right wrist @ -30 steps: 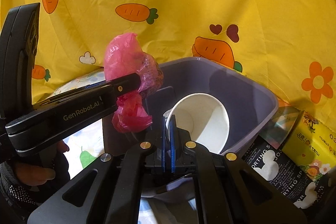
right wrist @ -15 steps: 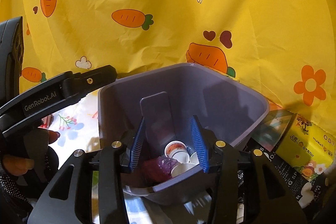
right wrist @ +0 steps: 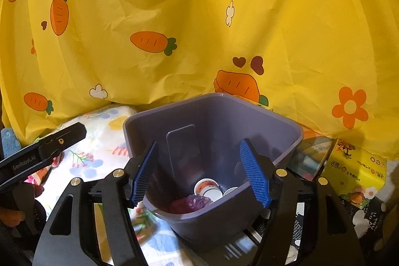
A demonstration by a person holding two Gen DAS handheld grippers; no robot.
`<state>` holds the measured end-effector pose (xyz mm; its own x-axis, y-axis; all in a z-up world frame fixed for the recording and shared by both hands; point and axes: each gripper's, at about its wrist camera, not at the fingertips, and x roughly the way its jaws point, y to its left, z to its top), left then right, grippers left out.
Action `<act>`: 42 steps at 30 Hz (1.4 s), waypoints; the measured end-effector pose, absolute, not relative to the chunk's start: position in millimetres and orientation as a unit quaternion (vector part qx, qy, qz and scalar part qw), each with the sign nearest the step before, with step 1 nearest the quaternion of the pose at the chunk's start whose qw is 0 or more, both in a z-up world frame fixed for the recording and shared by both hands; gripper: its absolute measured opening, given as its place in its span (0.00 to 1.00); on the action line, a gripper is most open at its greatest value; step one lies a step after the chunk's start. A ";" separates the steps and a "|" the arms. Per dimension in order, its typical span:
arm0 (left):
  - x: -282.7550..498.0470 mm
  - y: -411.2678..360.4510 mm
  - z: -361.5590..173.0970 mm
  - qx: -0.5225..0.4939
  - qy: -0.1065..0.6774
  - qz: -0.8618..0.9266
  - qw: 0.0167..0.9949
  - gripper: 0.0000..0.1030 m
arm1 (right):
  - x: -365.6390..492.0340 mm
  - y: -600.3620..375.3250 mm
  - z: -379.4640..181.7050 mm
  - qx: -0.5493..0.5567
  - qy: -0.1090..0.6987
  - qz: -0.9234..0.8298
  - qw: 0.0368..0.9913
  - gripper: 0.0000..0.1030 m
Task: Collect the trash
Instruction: 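Move both open grippers back toward the black and pink bags on the bed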
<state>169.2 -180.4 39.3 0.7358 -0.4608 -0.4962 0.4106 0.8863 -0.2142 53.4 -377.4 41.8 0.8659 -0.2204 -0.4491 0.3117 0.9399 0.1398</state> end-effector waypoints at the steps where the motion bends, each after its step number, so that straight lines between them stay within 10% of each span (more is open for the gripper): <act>1: 165.1 -171.1 40.0 -0.045 0.276 -0.220 0.934 0.92 | 51.5 -373.1 42.9 0.101 0.216 -0.136 0.962 0.65; 22: 75.2 55.2 30.6 -0.060 0.253 0.062 0.964 0.92 | 59.7 -204.2 37.4 0.044 0.240 0.029 0.969 0.65; 42: 66.3 119.8 30.6 -0.074 0.248 0.139 0.956 0.92 | 83.4 -81.0 26.7 -0.022 0.274 0.141 0.951 0.65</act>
